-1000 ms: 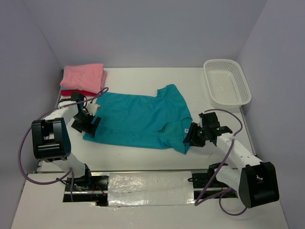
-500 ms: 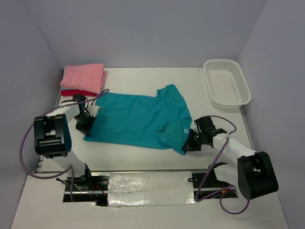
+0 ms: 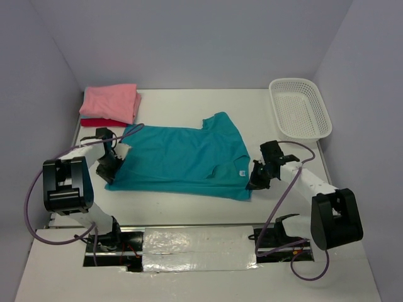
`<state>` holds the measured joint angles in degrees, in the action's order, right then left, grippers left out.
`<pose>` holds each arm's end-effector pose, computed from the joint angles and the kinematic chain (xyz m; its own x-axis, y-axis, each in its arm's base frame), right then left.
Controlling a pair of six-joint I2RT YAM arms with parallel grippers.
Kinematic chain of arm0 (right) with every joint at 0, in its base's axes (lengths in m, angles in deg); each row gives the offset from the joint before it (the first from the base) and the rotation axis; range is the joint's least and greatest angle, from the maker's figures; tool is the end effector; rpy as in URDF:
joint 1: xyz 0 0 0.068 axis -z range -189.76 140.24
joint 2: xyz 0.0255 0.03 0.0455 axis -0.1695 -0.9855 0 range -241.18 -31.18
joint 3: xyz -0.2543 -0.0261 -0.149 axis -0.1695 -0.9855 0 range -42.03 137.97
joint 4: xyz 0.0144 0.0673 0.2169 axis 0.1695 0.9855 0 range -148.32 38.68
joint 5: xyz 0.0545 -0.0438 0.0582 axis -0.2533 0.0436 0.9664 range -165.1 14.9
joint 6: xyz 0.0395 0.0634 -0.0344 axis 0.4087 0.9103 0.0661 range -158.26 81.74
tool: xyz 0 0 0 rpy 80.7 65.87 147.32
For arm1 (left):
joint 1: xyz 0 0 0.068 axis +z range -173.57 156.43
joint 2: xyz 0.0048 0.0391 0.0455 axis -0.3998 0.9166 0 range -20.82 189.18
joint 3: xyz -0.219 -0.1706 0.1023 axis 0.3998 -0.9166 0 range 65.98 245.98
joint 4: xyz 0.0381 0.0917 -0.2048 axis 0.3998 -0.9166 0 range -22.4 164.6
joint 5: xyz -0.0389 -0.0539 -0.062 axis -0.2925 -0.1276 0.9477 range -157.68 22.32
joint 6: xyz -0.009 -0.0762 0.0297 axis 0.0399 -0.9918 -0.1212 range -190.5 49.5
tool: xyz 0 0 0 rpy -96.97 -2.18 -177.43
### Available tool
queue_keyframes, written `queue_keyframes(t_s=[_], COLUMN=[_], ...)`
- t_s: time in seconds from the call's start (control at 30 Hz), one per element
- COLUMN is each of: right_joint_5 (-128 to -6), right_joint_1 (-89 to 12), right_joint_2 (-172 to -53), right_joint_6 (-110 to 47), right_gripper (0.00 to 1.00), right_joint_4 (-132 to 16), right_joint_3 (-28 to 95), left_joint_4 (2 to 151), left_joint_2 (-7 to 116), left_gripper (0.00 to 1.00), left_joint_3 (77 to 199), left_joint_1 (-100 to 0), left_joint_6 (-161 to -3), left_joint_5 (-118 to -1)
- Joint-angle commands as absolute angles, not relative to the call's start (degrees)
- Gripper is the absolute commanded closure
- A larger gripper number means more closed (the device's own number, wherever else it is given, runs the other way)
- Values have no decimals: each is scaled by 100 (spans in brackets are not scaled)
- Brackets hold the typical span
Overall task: Fold and stack the t-shirts
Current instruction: Fold the flattened tshirt in 1/3 of the way
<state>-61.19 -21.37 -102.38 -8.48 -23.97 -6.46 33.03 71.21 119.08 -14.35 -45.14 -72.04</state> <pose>0.1737 0.0532 0.1784 -0.9359 0.2999 -0.1850 0.2176 0.9048 0.3661 0.2500 0.0462 0.1734 -0.9534 0.2780 -0.1171 0.2615 0.9552 0.1386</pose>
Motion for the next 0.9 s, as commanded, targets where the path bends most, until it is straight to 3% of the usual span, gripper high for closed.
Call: queue_keyframes(t_s=[0.0,0.07,0.1,0.13,0.17,0.23,0.27,0.3,0.33,0.67,0.7,0.73,0.77,0.8,0.87], right_joint_5=[-6430,-6192,-6122,-5973,-5937,-5998,-6085,-6138,-6269,-7850,-7844,-7739,-7260,-6916,-6361], right_joint_1=[-2057,-2066,-2066,-2057,-2066,-2057,-2057,-2048,-2048,-2460,-2757,-2943,-3266,-3409,-3716], right_joint_2=[-10403,-10632,-10685,-10746,-10764,-10730,-10686,-10650,-10572,-10694,-10720,-10833,-10948,-11106,-11685], right_joint_6=[-969,-1048,-1048,-1057,-1066,-1084,-1101,-1119,-1180,-1427,-1444,-1487,-1497,-1488,-1339], right_gripper=[100,90,75,67,57,49,45,43,42,53,59,72,78,90,100], right_joint_4=[-2157,-2228,-2333,-2386,-2430,-2387,-2299,-2238,-2098,-1024,-1102,-1216,-1357,-1636,-1902], right_joint_3=[-450,-476,-529,-564,-590,-547,-434,-354,-110,1834,1914,1906,1810,1748,1625], left_joint_4=[3092,2907,2837,2767,2670,2547,2425,2354,2153,2019,2019,2028,2045,2054,2115], left_joint_2=[6874,6848,6848,6839,6830,6769,6742,6681,6654,6838,6926,7066,7146,7199,7357], left_gripper=[100,100,100,97,77,52,33,31,1,1,1,1,2,6,9], left_joint_3=[11880,11862,11854,11819,11792,11757,11792,11957,12098,14541,14604,14648,14640,14605,14438], left_joint_1=[-1425,-1425,-1425,-1425,-1425,-1425,-1416,-1416,-1381,-1320,-1320,-1328,-1328,-1320,-1320], left_joint_6=[-4282,-4238,-4229,-4220,-4220,-4212,-4203,-4212,-4220,-4773,-4809,-4835,-4914,-4950,-5020], left_joint_5=[-7358,-7094,-7006,-6935,-6891,-6829,-6873,-6891,-6839,-7435,-7453,-7436,-7340,-7261,-7015])
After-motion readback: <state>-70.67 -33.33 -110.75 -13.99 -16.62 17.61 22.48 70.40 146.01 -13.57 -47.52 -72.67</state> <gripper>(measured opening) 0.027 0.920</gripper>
